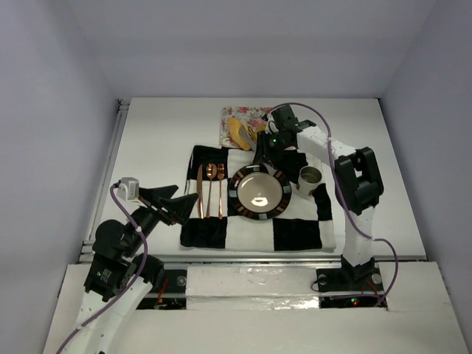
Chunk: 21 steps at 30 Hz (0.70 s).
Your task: Place the bread
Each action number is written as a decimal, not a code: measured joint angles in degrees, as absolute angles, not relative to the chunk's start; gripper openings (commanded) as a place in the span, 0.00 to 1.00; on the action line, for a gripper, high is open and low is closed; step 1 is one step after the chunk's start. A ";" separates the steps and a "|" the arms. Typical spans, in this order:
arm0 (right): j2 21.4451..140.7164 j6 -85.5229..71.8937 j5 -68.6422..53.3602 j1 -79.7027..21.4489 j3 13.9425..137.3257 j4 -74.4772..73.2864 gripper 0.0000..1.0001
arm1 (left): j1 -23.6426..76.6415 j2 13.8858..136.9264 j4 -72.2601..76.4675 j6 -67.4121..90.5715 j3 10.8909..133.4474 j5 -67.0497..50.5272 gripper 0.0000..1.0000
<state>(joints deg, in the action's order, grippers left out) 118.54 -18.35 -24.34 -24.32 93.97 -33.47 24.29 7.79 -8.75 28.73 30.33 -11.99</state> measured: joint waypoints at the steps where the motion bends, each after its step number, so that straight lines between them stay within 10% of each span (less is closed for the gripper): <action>1: 117.78 -18.61 -24.36 -24.32 93.03 -33.01 0.36 | 24.29 7.81 -8.75 28.73 30.33 -11.99 0.97; 21: 65.87 -34.48 -21.30 -36.27 44.45 -16.86 0.36 | 24.29 7.88 -8.78 28.73 30.33 -11.97 0.97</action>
<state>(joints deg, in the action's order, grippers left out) 65.87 -34.48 -21.30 -36.27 44.45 -16.86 24.29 7.88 -8.78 28.73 30.33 -11.97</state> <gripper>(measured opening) 0.363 0.970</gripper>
